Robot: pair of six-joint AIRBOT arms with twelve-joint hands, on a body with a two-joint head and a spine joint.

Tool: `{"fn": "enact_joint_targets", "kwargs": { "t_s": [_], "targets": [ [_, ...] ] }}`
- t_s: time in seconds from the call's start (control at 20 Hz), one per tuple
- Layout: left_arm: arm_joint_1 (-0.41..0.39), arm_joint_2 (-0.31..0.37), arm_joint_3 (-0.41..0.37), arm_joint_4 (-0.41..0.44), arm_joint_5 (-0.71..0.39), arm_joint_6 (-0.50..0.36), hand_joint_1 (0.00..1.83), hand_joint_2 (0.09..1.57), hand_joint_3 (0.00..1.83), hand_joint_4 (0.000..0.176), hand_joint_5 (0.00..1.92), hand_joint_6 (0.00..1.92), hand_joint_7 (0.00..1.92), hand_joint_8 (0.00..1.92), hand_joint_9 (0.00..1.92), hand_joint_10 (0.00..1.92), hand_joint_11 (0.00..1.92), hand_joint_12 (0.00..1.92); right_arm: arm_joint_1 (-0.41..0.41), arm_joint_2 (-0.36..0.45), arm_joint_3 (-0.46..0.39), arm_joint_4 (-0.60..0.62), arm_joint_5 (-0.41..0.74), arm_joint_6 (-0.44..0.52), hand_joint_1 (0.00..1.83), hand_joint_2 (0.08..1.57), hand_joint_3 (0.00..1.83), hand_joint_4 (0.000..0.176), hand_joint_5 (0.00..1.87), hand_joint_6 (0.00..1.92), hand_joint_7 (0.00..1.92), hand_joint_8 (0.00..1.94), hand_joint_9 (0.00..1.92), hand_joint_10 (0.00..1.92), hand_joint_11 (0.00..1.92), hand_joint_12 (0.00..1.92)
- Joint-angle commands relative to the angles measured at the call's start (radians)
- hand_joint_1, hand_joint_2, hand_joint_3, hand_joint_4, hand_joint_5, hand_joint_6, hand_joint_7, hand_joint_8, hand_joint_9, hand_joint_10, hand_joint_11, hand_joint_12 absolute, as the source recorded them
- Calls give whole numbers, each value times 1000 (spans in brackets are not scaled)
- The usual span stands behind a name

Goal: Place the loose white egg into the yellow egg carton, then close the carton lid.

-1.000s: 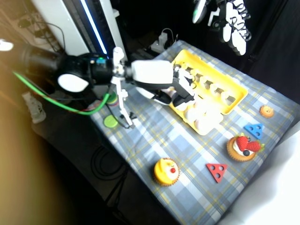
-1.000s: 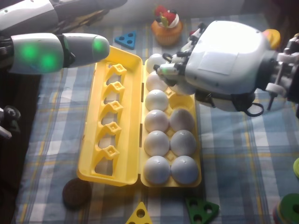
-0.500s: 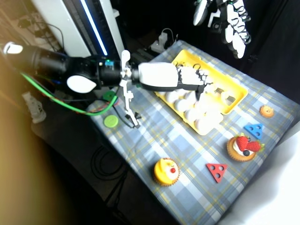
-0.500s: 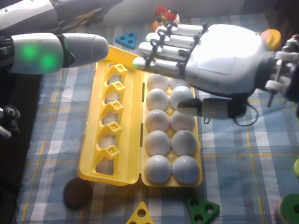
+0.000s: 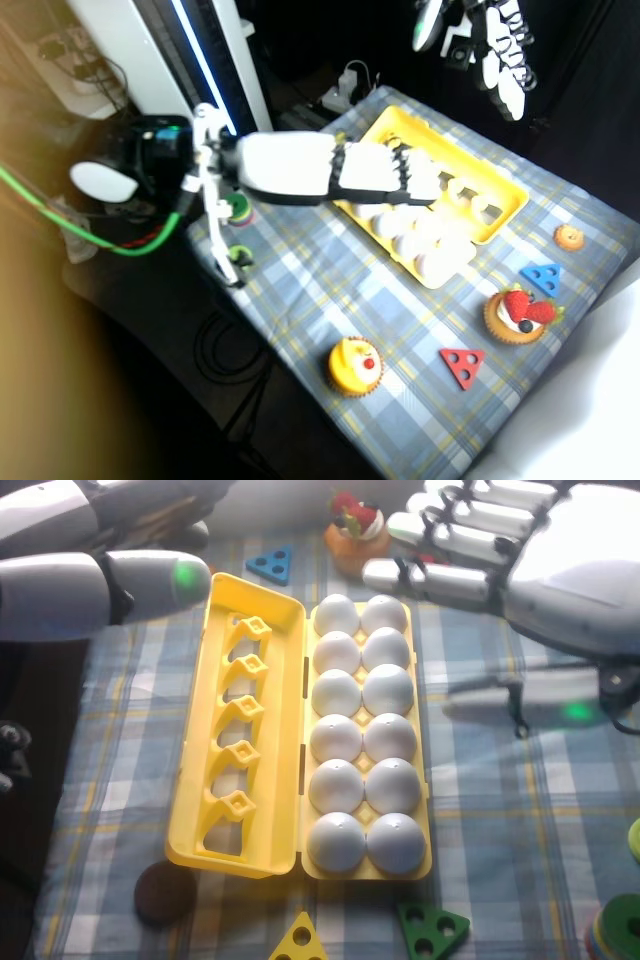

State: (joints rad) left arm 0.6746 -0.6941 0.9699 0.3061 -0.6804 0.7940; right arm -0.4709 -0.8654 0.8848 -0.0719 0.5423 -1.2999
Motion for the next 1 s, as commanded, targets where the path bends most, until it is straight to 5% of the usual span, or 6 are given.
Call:
{"fn": "enact_joint_targets", "kwargs": {
  "t_s": [0.0, 0.15, 0.25, 0.35, 0.55, 0.95],
  "targets": [
    [4, 7, -3, -51, -139, -16, 329, 1402, 0, 28, 0, 0, 3, 1, 50, 18, 0, 667, -11, 22, -10, 24, 149, -9, 10, 1228, 10, 38, 0, 0, 0, 0, 0, 0, 0, 0],
    [41, 10, 12, -65, -145, -80, 413, 1380, 0, 0, 0, 0, 4, 0, 59, 13, 0, 973, -57, 83, -67, 55, 183, -89, 0, 1241, 14, 17, 0, 0, 0, 0, 0, 0, 0, 0],
    [82, -1, 42, -71, -148, -171, 286, 1398, 4, 11, 0, 0, 0, 0, 168, 54, 0, 1344, -97, 131, -101, 56, 215, -91, 0, 1328, 41, 89, 0, 0, 0, 0, 0, 0, 0, 0],
    [125, -22, 67, -87, -148, -222, 166, 1418, 9, 34, 0, 0, 0, 0, 192, 66, 0, 1434, -122, 167, -122, 67, 245, -91, 0, 1313, 29, 101, 0, 0, 0, 0, 0, 0, 0, 0],
    [267, -60, 103, -167, -181, -292, 0, 1393, 0, 0, 0, 0, 0, 0, 253, 68, 50, 1370, -165, 216, -154, 73, 290, -91, 28, 1291, 13, 49, 0, 0, 0, 0, 0, 0, 0, 0],
    [427, -145, 136, -237, -229, -381, 0, 1339, 8, 27, 0, 0, 0, 0, 260, 21, 0, 1279, -170, 230, -164, 80, 302, -91, 22, 1331, 13, 73, 0, 0, 0, 0, 0, 0, 0, 0]
  ]
}}
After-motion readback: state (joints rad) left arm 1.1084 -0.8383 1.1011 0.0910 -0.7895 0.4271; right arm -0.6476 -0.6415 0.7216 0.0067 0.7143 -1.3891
